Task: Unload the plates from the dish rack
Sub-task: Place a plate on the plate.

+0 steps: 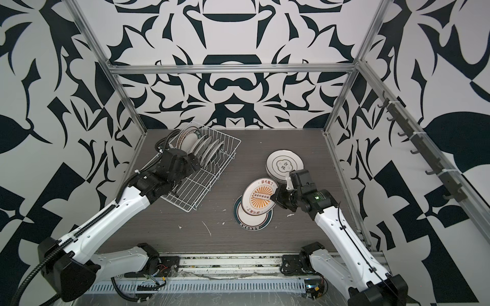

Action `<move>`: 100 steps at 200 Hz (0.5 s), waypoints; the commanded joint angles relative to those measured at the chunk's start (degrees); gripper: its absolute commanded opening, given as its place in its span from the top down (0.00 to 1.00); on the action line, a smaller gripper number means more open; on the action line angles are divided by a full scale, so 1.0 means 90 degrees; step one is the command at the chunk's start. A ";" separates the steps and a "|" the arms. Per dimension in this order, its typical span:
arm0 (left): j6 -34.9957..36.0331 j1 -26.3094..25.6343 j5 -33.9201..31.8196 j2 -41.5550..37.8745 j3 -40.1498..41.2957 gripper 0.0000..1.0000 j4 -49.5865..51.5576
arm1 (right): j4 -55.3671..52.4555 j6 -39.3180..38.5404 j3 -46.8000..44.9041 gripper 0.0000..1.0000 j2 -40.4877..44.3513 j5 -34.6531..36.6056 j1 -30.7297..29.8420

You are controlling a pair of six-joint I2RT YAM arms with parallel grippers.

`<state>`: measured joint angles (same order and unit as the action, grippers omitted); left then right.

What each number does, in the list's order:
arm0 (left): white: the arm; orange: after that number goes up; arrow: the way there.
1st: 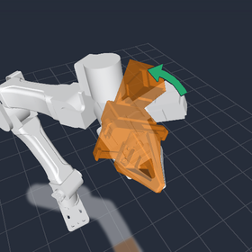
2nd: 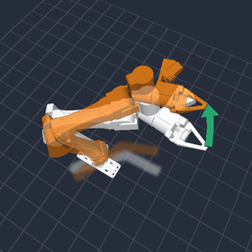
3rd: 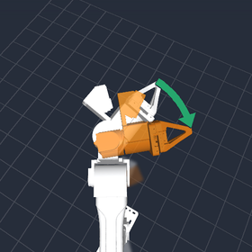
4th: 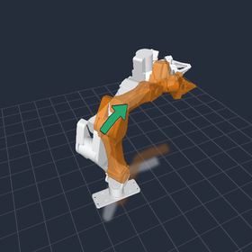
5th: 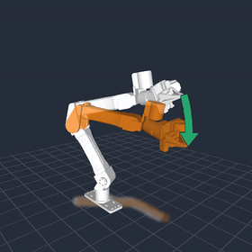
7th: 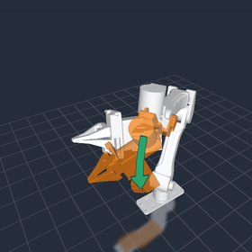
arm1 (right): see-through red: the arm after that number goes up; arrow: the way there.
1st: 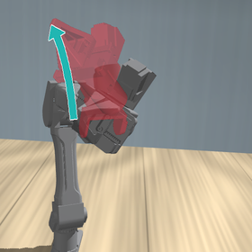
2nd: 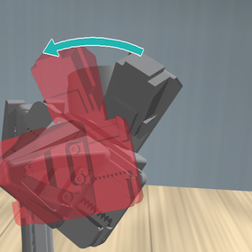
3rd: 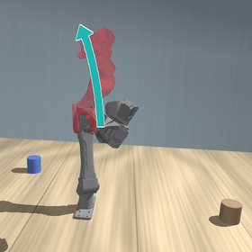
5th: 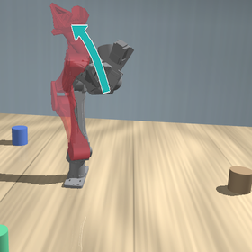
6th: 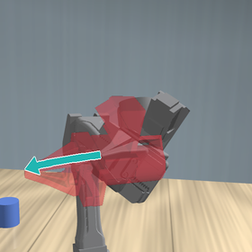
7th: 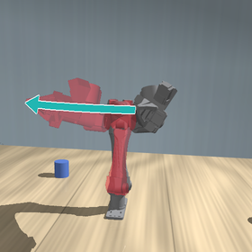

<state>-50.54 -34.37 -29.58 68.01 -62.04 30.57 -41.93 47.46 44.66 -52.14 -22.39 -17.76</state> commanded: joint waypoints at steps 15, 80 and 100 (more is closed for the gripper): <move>-0.0077 0.0098 -0.0446 0.0215 -0.0453 0.01 0.0880 | 0.0215 0.0180 -0.0370 1.00 0.0165 -0.0050 0.0012; 0.0100 0.0098 -0.0386 -0.0136 -0.0149 0.01 0.0870 | 0.0403 0.0282 -0.0925 1.00 0.0199 -0.0061 0.0005; 0.0289 0.0098 -0.0253 -0.0283 -0.0069 0.01 0.0844 | 0.0531 0.0293 -0.1064 1.00 0.0099 -0.0120 -0.0019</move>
<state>-49.93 -33.74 -32.10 67.94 -64.05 36.62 -40.62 49.50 35.88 -51.18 -22.44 -17.72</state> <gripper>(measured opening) 0.991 0.080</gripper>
